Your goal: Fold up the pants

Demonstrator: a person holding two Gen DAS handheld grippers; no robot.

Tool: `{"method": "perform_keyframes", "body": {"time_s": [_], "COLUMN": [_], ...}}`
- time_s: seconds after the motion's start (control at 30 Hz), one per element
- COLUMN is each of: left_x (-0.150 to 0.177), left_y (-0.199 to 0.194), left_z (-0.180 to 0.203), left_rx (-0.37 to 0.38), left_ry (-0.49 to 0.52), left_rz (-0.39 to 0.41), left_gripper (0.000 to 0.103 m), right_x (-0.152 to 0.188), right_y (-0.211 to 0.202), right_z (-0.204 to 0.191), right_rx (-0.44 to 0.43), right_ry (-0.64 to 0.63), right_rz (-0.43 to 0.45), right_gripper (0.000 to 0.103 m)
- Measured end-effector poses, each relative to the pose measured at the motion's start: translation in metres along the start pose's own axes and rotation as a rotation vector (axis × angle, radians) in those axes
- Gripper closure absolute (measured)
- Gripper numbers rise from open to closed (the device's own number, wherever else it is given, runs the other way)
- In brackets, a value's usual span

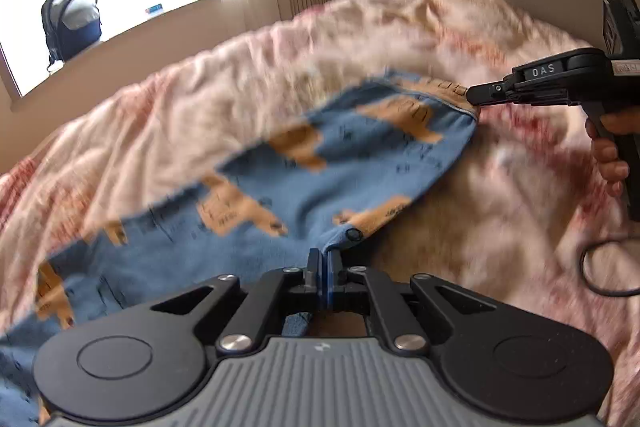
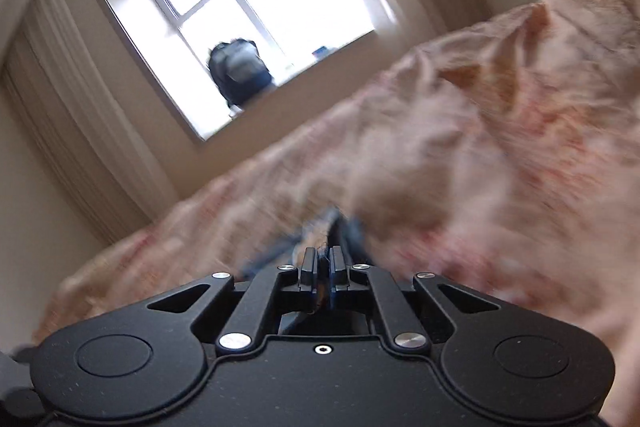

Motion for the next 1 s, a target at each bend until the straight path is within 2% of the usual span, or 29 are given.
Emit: {"method": "perform_keyframes", "body": {"time_s": [0.1, 0.17, 0.23, 0.33, 0.4, 0.43, 0.5, 0.57, 0.6, 0.67, 0.73, 0.77, 0.83, 0.97, 1.0], "left_x": [0.007, 0.008, 0.010, 0.013, 0.016, 0.017, 0.018, 0.019, 0.020, 0.021, 0.025, 0.030, 0.046, 0.056, 0.054], "left_y": [0.002, 0.001, 0.004, 0.011, 0.014, 0.013, 0.005, -0.010, -0.016, -0.022, -0.015, -0.008, 0.003, -0.020, -0.026], "left_z": [0.000, 0.000, 0.001, 0.000, -0.002, -0.004, -0.010, -0.019, -0.026, -0.043, -0.062, -0.072, -0.091, -0.124, -0.132], "left_rx": [-0.006, -0.001, 0.004, 0.017, 0.024, 0.017, -0.011, -0.058, -0.089, -0.162, -0.280, -0.337, -0.422, -0.413, -0.421], "left_ry": [-0.024, -0.023, -0.005, -0.018, -0.039, -0.050, -0.067, -0.064, -0.062, -0.060, -0.065, -0.063, -0.046, -0.109, -0.101], "left_rz": [0.000, 0.008, 0.005, -0.013, -0.014, -0.005, 0.026, 0.088, 0.118, 0.139, 0.081, 0.035, -0.046, -0.015, -0.002], "left_gripper": [0.101, 0.101, 0.099, 0.092, 0.070, 0.063, 0.027, 0.015, 0.012, 0.009, 0.009, 0.009, 0.008, 0.006, 0.006], "right_x": [0.017, 0.016, 0.010, 0.005, 0.012, 0.019, 0.024, 0.025, 0.024, 0.025, 0.031, 0.036, 0.041, 0.029, 0.019], "right_y": [0.010, 0.009, 0.010, 0.017, 0.031, 0.035, 0.037, 0.027, 0.021, 0.012, 0.012, 0.017, 0.031, 0.056, 0.054], "right_z": [0.010, 0.004, -0.006, -0.019, -0.020, -0.018, -0.023, -0.033, -0.040, -0.056, -0.073, -0.079, -0.084, -0.053, -0.048], "right_rx": [0.040, 0.029, 0.012, 0.023, 0.054, 0.068, 0.088, 0.109, 0.104, 0.031, -0.035, -0.044, -0.001, 0.188, 0.181], "right_ry": [0.006, -0.033, -0.088, -0.191, -0.268, -0.324, -0.427, -0.525, -0.583, -0.670, -0.750, -0.794, -0.830, -0.775, -0.731], "right_rz": [-0.046, -0.035, -0.029, -0.036, -0.079, -0.076, -0.063, -0.012, 0.012, 0.038, 0.023, 0.007, -0.022, -0.060, -0.060], "right_gripper": [0.097, 0.088, 0.067, 0.055, 0.046, 0.045, 0.039, 0.031, 0.029, 0.023, 0.013, 0.013, 0.014, 0.014, 0.012]}}
Point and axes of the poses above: each gripper's, at about its wrist camera, not at the fingertips, and y roughly the way its jaws point, z to its right, x to its underside, the point moved 2 cm from there along y, roughly the way its jaws point, and after that the axes turned 12 degrees about z, right-handed, at the moved point
